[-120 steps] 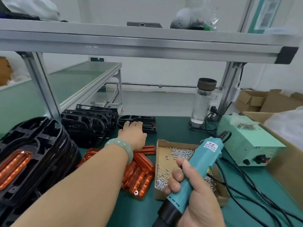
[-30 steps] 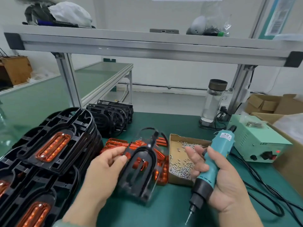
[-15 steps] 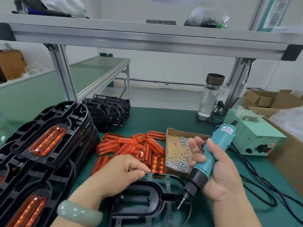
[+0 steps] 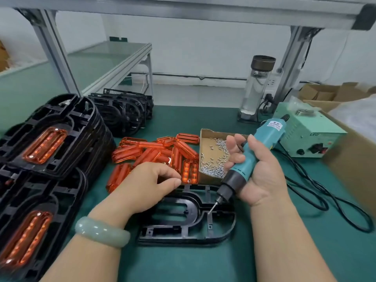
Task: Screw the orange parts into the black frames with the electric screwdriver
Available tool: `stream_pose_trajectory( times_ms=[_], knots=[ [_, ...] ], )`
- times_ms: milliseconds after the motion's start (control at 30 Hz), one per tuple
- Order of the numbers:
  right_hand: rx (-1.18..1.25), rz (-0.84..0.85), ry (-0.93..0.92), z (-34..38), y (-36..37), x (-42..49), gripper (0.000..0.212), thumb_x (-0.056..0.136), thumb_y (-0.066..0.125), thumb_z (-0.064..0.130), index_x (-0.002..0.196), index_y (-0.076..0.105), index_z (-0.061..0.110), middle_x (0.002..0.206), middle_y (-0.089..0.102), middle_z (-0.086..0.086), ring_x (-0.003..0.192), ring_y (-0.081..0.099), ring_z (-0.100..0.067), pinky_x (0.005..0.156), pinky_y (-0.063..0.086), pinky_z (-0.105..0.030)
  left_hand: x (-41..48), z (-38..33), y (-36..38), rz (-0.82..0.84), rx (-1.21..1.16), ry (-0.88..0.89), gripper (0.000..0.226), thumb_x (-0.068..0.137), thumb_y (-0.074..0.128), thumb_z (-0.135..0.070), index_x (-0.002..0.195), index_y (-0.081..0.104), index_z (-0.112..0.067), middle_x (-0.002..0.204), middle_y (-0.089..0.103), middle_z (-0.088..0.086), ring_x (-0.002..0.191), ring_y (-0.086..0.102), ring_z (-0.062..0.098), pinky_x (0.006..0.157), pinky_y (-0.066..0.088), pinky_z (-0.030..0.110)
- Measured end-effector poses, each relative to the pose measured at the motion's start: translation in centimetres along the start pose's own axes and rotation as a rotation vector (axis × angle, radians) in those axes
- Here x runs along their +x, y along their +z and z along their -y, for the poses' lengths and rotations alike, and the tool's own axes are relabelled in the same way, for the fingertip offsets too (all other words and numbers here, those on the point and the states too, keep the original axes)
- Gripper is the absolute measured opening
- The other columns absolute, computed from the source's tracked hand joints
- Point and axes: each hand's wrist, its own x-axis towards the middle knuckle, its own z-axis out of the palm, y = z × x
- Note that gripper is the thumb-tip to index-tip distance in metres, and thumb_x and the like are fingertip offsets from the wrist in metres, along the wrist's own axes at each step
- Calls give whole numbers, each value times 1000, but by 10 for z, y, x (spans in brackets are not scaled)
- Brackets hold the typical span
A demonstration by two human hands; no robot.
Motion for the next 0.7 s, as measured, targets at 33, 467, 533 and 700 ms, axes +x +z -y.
stream_pose_trajectory(
  times_ms=[33, 467, 533, 700],
  knots=[
    [-1, 2, -1, 0, 0, 0, 28, 71, 64, 27, 96, 56, 15, 82, 69, -5, 41, 46, -4, 45, 44, -18, -3, -1, -2, 11, 3, 7, 14, 76, 74, -40, 87, 65, -43, 89, 63, -30, 87, 52, -22, 75, 41, 3],
    [36, 17, 2, -1, -1, -1, 34, 71, 67, 25, 102, 55, 14, 83, 69, -6, 42, 47, -4, 45, 46, -19, -36, -17, 0, 338, 320, 63, 116, 49, 73, -67, 146, 18, -37, 135, 19, -29, 127, 16, -5, 107, 24, 18],
    [37, 20, -1, -1, -1, -1, 34, 72, 66, 25, 102, 55, 14, 82, 69, -6, 42, 47, -5, 45, 46, -19, -37, -18, 0, 353, 308, 54, 116, 48, 72, -69, 146, 18, -38, 134, 18, -29, 127, 16, -4, 108, 25, 19],
    [20, 26, -4, -3, -1, -1, 28, 73, 64, 26, 98, 55, 15, 81, 69, -5, 42, 47, -4, 46, 45, -18, -30, -19, -6, 302, 212, 18, 105, 49, 60, -78, 142, 27, -43, 134, 27, -31, 130, 23, -6, 111, 24, 23]
  ],
)
